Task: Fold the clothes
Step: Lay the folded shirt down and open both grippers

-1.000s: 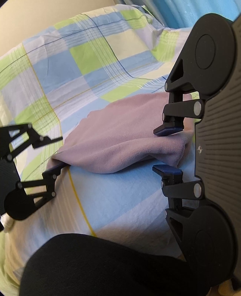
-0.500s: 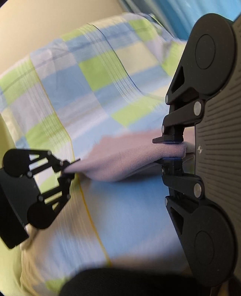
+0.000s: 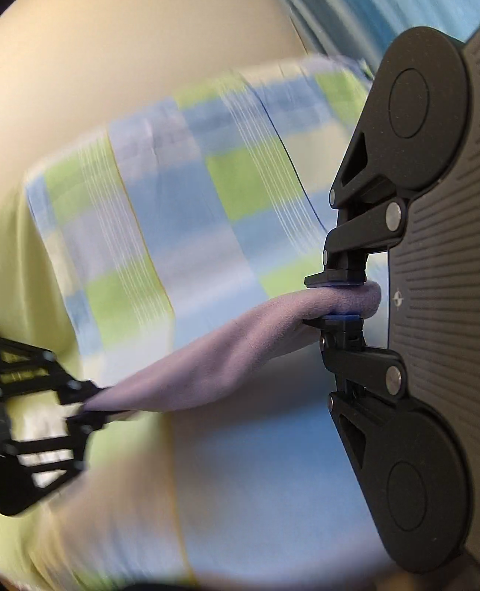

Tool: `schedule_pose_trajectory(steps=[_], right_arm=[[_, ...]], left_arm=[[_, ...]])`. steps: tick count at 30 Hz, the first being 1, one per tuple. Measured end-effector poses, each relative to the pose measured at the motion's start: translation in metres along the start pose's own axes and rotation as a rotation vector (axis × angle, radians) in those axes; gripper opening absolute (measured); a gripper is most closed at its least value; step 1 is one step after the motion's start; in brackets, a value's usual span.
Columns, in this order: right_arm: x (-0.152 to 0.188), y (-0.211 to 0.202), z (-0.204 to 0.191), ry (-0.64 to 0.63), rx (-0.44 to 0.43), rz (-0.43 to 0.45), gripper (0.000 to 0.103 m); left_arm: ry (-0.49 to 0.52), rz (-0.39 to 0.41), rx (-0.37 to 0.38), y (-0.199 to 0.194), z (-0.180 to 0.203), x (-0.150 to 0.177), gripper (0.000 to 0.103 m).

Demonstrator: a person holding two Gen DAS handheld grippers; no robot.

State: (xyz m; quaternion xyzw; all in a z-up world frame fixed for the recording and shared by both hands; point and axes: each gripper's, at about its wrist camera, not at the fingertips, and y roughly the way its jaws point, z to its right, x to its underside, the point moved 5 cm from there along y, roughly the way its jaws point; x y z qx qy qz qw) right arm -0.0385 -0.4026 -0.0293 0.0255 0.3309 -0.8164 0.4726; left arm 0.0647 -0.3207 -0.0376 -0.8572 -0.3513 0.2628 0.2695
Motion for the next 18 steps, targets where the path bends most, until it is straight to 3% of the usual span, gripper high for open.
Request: schedule_pose_trajectory(steps=[3,6,12,15,18], right_arm=[[0.024,-0.008,-0.040,-0.008,-0.078,-0.061,0.011],[0.043,-0.016,-0.046,0.035,-0.085,-0.123,0.017],[0.072,-0.023,0.003,0.308,0.001,-0.212,0.027],[0.069,-0.022,0.023,0.526,-0.035,-0.172,0.028],[0.063,-0.012,0.036,0.704,-0.097,-0.113,0.033]], left_arm=[[-0.003,-0.004,0.113,-0.005,0.041,0.001,0.009],[-0.059,0.000,0.152,-0.014,0.045,0.004,0.010],[-0.370,0.007,0.092,-0.016,-0.022,0.033,0.026],[-0.533,-0.006,0.055,-0.001,-0.057,0.044,0.032],[-0.665,-0.025,0.065,0.024,-0.079,0.053,0.035]])
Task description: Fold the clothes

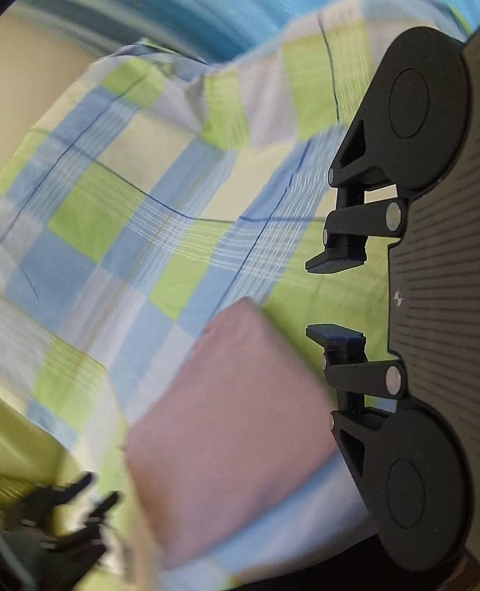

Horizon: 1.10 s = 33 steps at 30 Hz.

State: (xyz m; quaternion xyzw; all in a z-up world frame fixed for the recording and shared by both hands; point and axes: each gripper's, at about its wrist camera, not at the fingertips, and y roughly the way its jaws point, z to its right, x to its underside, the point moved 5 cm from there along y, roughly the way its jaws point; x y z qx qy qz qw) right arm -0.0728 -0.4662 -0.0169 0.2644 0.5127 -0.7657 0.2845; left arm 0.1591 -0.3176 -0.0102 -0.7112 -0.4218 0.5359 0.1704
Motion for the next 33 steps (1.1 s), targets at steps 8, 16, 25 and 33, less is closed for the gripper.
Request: schedule_pose_trajectory(steps=[8,16,25,33], right_arm=[[-0.015,0.047,0.039,0.472,-0.253,0.080,0.045],[-0.004,0.087,0.066,0.808,-0.406,0.075,0.028],[-0.039,0.044,0.025,0.527,-0.606,0.251,0.008],[-0.030,0.096,0.066,0.633,-0.420,0.146,0.013]], left_arm=[[-0.266,-0.028,0.085,0.053,-0.043,0.004,0.048],[-0.372,0.025,0.141,0.068,-0.058,0.002,0.017],[-0.323,0.207,0.066,0.008,-0.054,0.004,0.000],[-0.376,0.144,0.009,0.019,-0.070,0.015,0.000]])
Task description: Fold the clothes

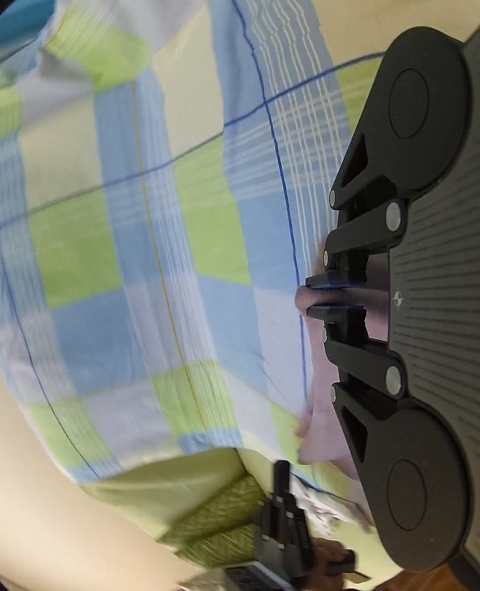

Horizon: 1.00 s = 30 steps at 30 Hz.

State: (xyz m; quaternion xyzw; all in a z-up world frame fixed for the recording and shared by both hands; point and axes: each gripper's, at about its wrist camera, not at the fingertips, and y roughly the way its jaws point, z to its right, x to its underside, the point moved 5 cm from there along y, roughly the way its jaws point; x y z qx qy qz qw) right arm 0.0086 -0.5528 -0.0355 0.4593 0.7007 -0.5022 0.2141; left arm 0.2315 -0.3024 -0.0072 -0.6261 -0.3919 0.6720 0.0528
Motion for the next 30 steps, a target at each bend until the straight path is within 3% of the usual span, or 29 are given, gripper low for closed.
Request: schedule_pose_trajectory(steps=[1,5,8,11,13,18,19,21,22,25,30], right_arm=[[0.000,0.002,0.006,0.018,0.010,-0.002,0.019],[0.004,-0.004,0.019,0.102,0.010,0.017,0.023],[0.009,-0.017,0.021,0.136,0.017,0.039,0.032],[0.010,-0.023,0.016,0.137,0.007,0.030,0.033],[0.012,-0.020,0.013,0.141,-0.010,0.010,0.036],[0.013,-0.009,0.006,0.117,0.008,-0.033,0.031],[0.014,-0.007,0.005,0.112,0.016,-0.038,0.017],[0.014,-0.007,0.005,0.101,0.033,-0.043,0.010],[0.014,-0.007,0.004,0.096,0.037,-0.038,0.009],[0.013,-0.010,0.005,0.092,0.042,-0.021,0.008],[0.017,-0.002,0.012,0.115,0.060,-0.058,0.013]], left_arm=[[-0.008,-0.010,0.001,0.006,-0.001,0.001,0.000],[-0.039,-0.038,-0.007,0.018,-0.005,0.012,0.000],[-0.078,-0.035,-0.022,0.014,-0.011,0.018,0.006],[-0.142,-0.018,-0.027,0.004,-0.020,0.021,0.014],[-0.202,-0.001,0.012,-0.003,-0.023,0.021,0.024],[-0.283,0.000,0.127,0.004,-0.020,0.021,0.032],[-0.293,-0.010,0.146,0.008,-0.018,0.022,0.031],[-0.287,-0.008,0.170,0.015,-0.015,0.022,0.021],[-0.286,0.003,0.160,0.016,-0.015,0.020,0.001],[-0.319,0.020,0.084,0.019,-0.026,0.020,0.000],[-0.332,-0.013,0.031,0.018,-0.037,0.024,0.000]])
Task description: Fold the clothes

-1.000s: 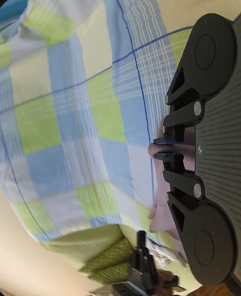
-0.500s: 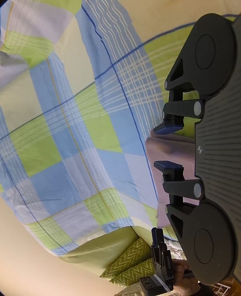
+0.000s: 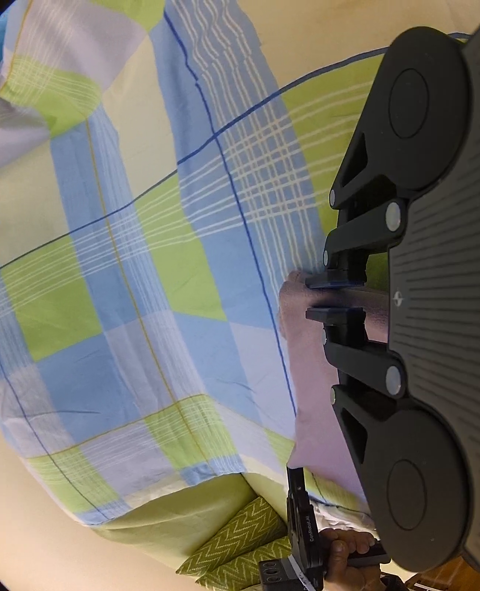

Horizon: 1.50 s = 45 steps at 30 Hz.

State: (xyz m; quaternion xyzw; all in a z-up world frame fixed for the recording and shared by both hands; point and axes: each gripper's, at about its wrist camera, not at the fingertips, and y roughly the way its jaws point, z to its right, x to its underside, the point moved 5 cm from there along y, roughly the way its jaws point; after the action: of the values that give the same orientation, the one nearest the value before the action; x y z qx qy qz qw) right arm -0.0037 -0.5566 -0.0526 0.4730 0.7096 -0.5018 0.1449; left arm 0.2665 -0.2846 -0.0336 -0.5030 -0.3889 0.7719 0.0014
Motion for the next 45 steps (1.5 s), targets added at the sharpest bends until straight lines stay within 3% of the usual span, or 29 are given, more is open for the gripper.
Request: schedule_pose_trajectory(steps=[3,7,9,12,18,20,23,25,28,31,34,36,39,42,45], right_arm=[[-0.001,-0.003,0.000,0.002,0.004,0.017,0.014],[0.000,-0.001,-0.003,-0.012,0.001,0.017,0.014],[0.000,0.001,-0.003,-0.041,0.030,0.014,0.014],[-0.001,0.005,-0.001,-0.064,0.069,0.013,0.013],[-0.002,0.005,0.004,-0.039,0.067,0.028,0.014],[-0.003,0.006,0.004,-0.044,0.072,0.031,0.009],[-0.005,0.010,0.002,-0.064,0.085,0.027,0.006],[-0.005,0.009,0.003,-0.062,0.095,0.030,0.007],[-0.006,0.003,0.002,-0.062,0.117,0.050,0.015],[-0.008,-0.022,-0.011,-0.114,0.151,0.121,0.015],[0.004,-0.048,-0.034,-0.171,0.113,0.148,0.016],[0.024,-0.055,-0.050,-0.164,0.036,0.120,0.018],[0.057,-0.051,-0.073,-0.195,-0.022,0.039,0.018],[0.080,-0.045,-0.081,-0.260,0.010,-0.039,0.018],[0.091,-0.047,-0.067,-0.281,0.073,-0.100,0.016]], left_arm=[[0.013,0.032,0.032,-0.014,0.013,-0.007,0.000],[0.089,0.002,0.152,-0.008,0.058,-0.008,0.002],[0.132,-0.022,0.163,0.006,0.075,-0.003,0.007],[0.174,-0.054,0.082,0.025,0.076,0.008,0.006],[0.091,-0.030,-0.055,0.010,0.034,0.014,0.005],[0.091,-0.029,-0.091,0.004,0.030,0.014,0.006],[0.115,0.005,-0.081,-0.010,0.041,0.010,0.005],[0.122,0.019,-0.034,-0.015,0.055,0.009,0.006],[0.157,-0.020,0.015,-0.009,0.075,0.019,0.011],[0.186,-0.052,-0.020,-0.009,0.076,0.035,0.011],[0.165,-0.046,-0.043,-0.030,0.076,0.041,0.010],[0.170,-0.024,-0.026,-0.045,0.088,0.045,0.010],[0.174,-0.010,0.070,-0.055,0.114,0.054,0.013],[0.220,-0.044,0.102,-0.049,0.135,0.070,0.016],[0.276,-0.092,0.058,-0.044,0.132,0.090,0.016]])
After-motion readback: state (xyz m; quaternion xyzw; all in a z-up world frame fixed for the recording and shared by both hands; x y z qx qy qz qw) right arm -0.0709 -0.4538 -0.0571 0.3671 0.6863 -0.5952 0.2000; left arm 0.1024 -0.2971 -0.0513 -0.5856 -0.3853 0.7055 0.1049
